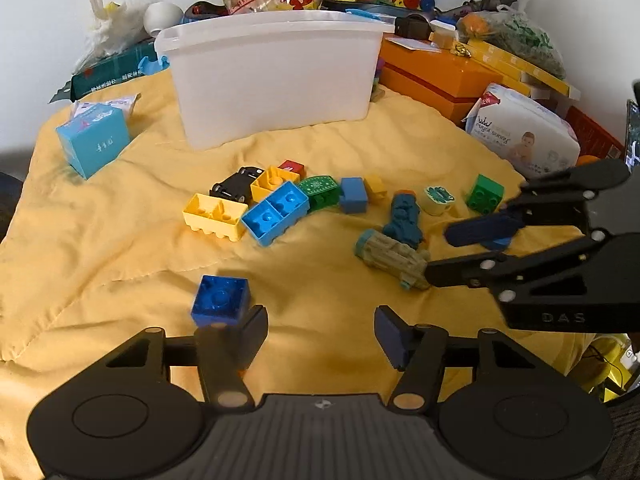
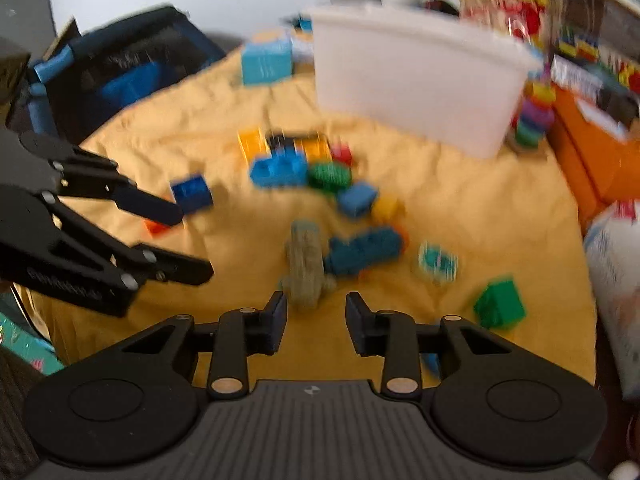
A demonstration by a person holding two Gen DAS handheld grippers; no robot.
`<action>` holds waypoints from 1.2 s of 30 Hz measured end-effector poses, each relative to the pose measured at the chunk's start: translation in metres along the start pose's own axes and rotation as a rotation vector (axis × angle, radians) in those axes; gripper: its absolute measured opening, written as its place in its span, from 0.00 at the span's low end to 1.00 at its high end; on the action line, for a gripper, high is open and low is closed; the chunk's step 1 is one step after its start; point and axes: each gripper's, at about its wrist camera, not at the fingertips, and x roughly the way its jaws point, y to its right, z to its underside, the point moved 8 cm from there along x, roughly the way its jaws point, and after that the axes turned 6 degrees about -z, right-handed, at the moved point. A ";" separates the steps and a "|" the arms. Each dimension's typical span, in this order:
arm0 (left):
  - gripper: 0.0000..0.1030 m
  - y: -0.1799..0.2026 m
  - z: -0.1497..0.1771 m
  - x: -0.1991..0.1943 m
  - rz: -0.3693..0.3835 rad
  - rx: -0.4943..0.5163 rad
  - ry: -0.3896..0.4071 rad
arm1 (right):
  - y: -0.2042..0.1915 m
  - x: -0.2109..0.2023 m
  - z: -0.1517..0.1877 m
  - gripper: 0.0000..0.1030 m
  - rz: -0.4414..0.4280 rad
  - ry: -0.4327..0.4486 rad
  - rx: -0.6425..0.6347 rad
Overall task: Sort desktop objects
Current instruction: 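Return both tools to the pile, the right tool toward an olive tank toy, then grasp the olive tank with the right tool while the left tool grasps a teal toy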
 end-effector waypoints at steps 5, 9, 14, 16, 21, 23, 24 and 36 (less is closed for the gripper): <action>0.62 -0.001 -0.002 0.002 0.007 0.005 -0.002 | -0.006 0.023 -0.011 0.36 -0.010 -0.037 -0.024; 0.62 -0.004 -0.004 0.002 0.009 -0.009 0.003 | -0.004 0.038 -0.009 0.37 0.013 -0.063 -0.043; 0.62 -0.010 0.001 -0.002 0.024 -0.012 -0.018 | -0.012 0.025 -0.001 0.33 -0.036 -0.088 -0.081; 0.62 -0.010 0.005 -0.001 0.039 -0.018 -0.032 | -0.015 0.018 0.007 0.33 -0.055 -0.115 -0.076; 0.62 0.001 0.008 -0.001 0.042 0.042 -0.036 | -0.005 0.004 0.024 0.33 -0.044 -0.144 0.011; 0.61 0.005 0.003 0.001 0.052 0.045 -0.032 | 0.003 -0.004 0.027 0.33 -0.019 -0.135 0.040; 0.61 0.008 -0.001 0.002 0.069 0.045 -0.029 | 0.008 -0.005 0.028 0.33 -0.007 -0.132 0.053; 0.61 0.089 -0.065 0.059 0.189 0.256 -0.009 | 0.018 0.009 0.035 0.36 0.003 -0.118 0.050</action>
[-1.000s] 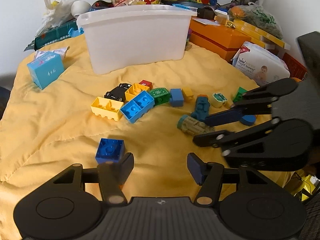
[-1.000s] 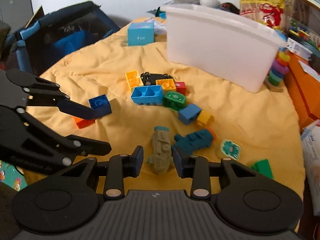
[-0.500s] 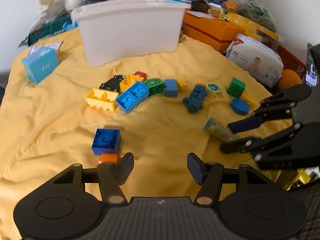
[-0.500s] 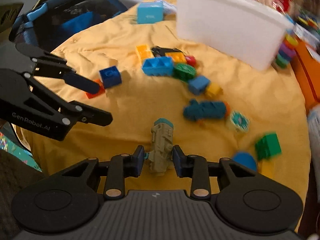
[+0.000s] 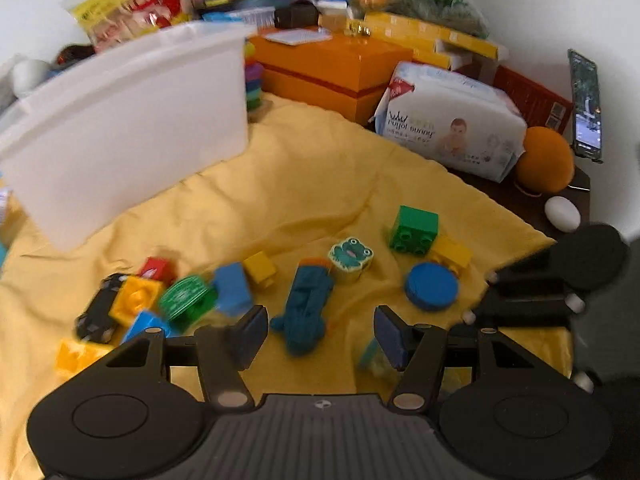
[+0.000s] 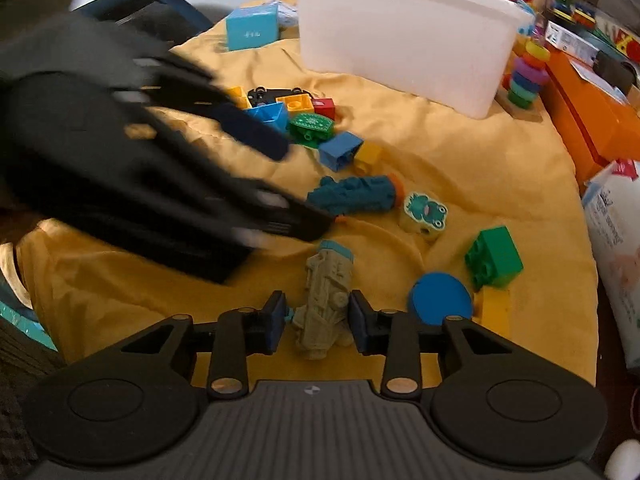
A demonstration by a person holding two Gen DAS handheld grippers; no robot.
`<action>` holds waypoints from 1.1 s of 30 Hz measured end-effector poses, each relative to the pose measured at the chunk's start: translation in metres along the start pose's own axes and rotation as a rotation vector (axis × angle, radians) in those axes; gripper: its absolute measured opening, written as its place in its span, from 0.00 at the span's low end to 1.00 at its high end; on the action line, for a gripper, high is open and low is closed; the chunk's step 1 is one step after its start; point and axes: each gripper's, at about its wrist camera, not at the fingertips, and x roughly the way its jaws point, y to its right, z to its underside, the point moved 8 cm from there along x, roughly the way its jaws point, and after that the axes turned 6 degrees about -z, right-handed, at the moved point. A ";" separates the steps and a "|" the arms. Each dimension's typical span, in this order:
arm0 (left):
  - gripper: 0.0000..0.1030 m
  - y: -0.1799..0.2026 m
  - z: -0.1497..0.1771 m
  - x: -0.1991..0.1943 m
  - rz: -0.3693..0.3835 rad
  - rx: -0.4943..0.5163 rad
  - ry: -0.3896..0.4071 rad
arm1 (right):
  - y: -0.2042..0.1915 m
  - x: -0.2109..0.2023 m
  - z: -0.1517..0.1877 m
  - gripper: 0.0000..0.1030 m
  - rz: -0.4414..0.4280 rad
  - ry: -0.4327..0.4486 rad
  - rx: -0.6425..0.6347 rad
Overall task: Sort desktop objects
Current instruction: 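Grasp the olive tank with the right tool while the left tool grasps a teal toy, then carry the tank and teal toy over the white bin and open both tools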
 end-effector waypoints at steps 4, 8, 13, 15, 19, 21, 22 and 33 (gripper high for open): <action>0.59 0.003 -0.003 0.022 0.023 0.024 -0.042 | -0.001 -0.003 0.004 0.36 -0.003 0.007 0.009; 0.33 0.006 -0.005 0.027 0.022 0.051 -0.046 | 0.002 -0.005 0.007 0.36 -0.009 0.013 0.016; 0.32 -0.011 -0.010 0.011 0.033 -0.034 -0.037 | 0.009 -0.009 0.003 0.36 0.003 0.037 0.027; 0.32 -0.018 -0.013 -0.008 0.033 -0.072 0.000 | 0.012 -0.014 -0.004 0.36 -0.008 0.067 0.037; 0.32 -0.041 -0.027 -0.050 0.009 -0.164 0.097 | 0.017 -0.023 -0.022 0.36 -0.009 0.115 0.040; 0.32 -0.058 -0.036 -0.073 -0.019 -0.211 0.154 | 0.020 -0.028 -0.035 0.36 -0.008 0.143 0.035; 0.32 -0.065 -0.041 -0.081 -0.027 -0.227 0.175 | 0.022 -0.031 -0.044 0.36 -0.007 0.163 0.032; 0.32 -0.143 -0.123 -0.130 -0.184 -0.217 0.358 | 0.057 -0.056 -0.164 0.36 0.030 0.392 -0.045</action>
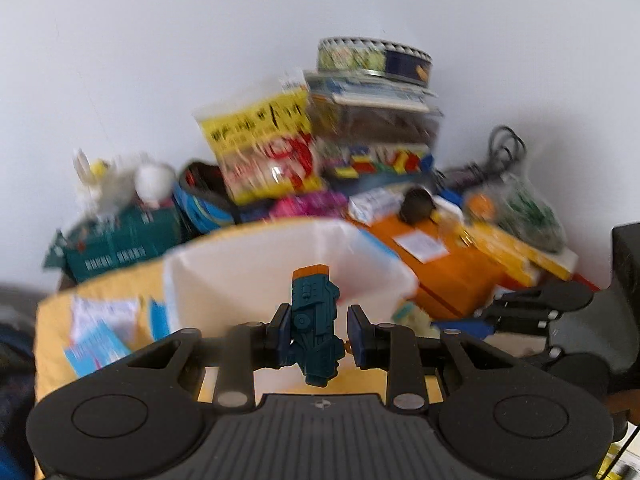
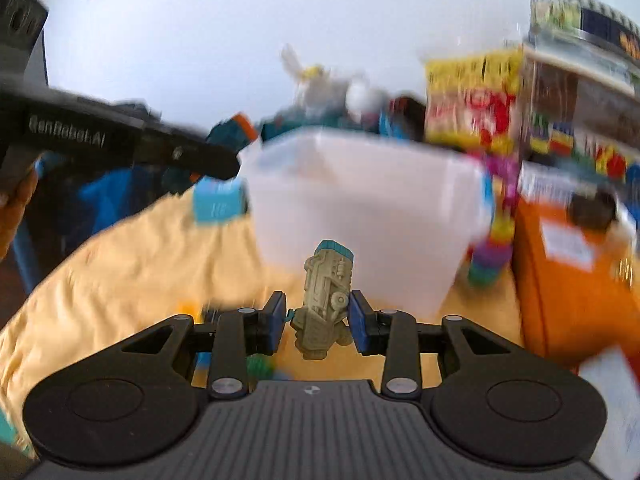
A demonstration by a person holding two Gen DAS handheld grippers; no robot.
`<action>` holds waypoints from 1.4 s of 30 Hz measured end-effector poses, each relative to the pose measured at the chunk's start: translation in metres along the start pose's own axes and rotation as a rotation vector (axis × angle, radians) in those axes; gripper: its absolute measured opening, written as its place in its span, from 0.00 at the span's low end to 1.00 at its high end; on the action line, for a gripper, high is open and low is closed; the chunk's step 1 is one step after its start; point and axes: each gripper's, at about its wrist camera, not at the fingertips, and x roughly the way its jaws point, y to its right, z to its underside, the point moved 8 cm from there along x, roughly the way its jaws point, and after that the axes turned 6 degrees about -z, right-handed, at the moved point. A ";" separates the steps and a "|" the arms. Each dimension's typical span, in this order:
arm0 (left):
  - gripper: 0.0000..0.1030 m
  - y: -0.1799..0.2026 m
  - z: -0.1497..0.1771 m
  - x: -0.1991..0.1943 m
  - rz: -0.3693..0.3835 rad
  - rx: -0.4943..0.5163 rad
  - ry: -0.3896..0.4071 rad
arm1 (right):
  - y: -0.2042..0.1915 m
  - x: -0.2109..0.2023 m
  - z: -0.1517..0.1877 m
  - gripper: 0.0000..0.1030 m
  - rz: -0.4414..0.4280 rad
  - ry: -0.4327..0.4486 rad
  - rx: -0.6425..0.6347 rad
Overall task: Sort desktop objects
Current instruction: 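Carry the tank and teal toy over the white bin and open both tools, then return both tools to the pile and close the left tool on a blue brick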
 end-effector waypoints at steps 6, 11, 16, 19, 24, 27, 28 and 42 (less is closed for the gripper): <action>0.32 -0.024 -0.037 0.038 -0.097 0.010 0.036 | 0.033 0.019 -0.061 0.36 0.053 0.122 0.055; 0.32 -0.042 -0.040 0.078 -0.148 -0.032 0.004 | 0.052 0.049 -0.077 0.36 0.101 0.119 0.102; 0.34 -0.042 -0.026 0.112 -0.143 -0.047 -0.081 | 0.057 0.075 -0.077 0.37 0.116 0.082 0.116; 0.45 -0.035 -0.013 0.116 -0.120 -0.047 -0.112 | 0.061 0.089 -0.070 0.39 0.125 0.038 0.120; 0.55 -0.020 -0.005 0.087 -0.094 0.008 -0.082 | 0.059 0.070 -0.067 0.45 0.127 0.065 0.118; 0.69 -0.013 0.005 0.061 -0.086 0.030 -0.049 | 0.056 0.051 -0.064 0.48 0.116 0.087 0.124; 0.70 -0.011 0.010 0.053 -0.088 0.040 -0.044 | 0.054 0.043 -0.060 0.50 0.114 0.092 0.124; 0.70 0.018 0.173 -0.005 -0.033 -0.034 -0.305 | -0.017 0.016 0.070 0.59 0.024 -0.167 0.095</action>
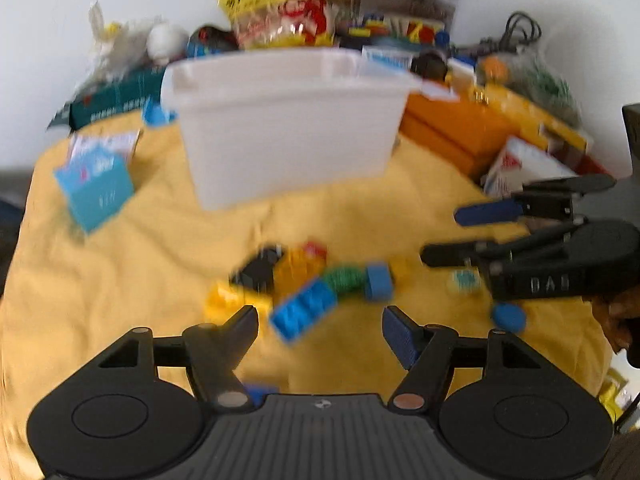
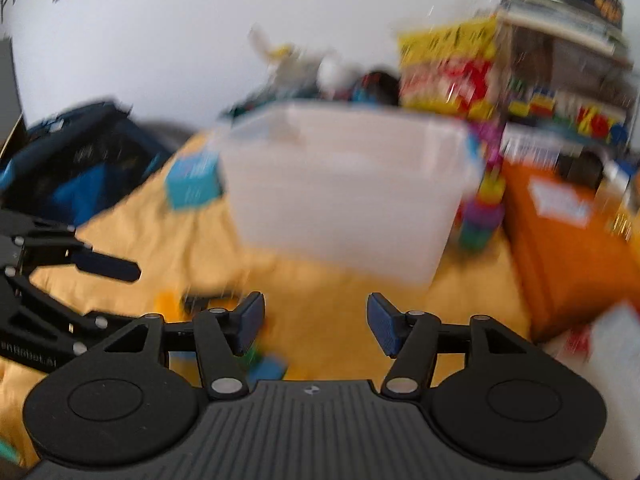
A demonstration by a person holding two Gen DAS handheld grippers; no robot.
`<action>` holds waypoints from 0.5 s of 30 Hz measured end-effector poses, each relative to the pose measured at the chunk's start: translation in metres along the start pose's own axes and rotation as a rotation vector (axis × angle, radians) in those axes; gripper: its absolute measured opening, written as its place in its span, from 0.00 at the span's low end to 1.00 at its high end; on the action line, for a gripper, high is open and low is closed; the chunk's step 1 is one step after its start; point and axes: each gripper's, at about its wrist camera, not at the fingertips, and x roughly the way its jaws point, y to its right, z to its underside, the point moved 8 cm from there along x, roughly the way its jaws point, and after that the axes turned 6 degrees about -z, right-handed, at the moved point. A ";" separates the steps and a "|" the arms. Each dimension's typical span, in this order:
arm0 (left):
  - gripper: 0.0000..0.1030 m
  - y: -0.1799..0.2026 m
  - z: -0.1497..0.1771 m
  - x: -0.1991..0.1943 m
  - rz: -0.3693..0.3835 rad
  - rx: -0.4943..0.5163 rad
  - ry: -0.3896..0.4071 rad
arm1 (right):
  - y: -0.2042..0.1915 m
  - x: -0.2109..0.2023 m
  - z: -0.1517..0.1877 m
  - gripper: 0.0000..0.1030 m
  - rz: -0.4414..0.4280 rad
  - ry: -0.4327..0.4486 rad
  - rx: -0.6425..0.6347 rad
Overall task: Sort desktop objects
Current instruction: 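Return both tools to the pile and close the left tool on a blue brick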
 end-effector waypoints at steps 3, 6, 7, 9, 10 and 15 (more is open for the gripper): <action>0.70 0.003 0.021 -0.002 0.007 0.004 -0.027 | -0.013 0.005 0.034 0.61 -0.014 -0.083 -0.004; 0.70 0.007 0.036 -0.003 0.032 -0.001 -0.060 | -0.025 0.003 0.064 0.68 -0.018 -0.129 -0.018; 0.70 0.009 0.041 -0.003 0.035 0.002 -0.071 | -0.029 0.002 0.072 0.68 -0.023 -0.141 -0.022; 0.70 0.014 0.055 -0.003 0.049 0.016 -0.092 | -0.034 -0.002 0.082 0.68 -0.039 -0.151 -0.020; 0.70 0.017 0.060 -0.003 0.046 0.027 -0.092 | -0.035 -0.004 0.086 0.68 -0.041 -0.153 -0.017; 0.70 0.023 0.070 -0.005 -0.011 0.092 -0.088 | -0.035 -0.008 0.087 0.67 -0.019 -0.151 -0.018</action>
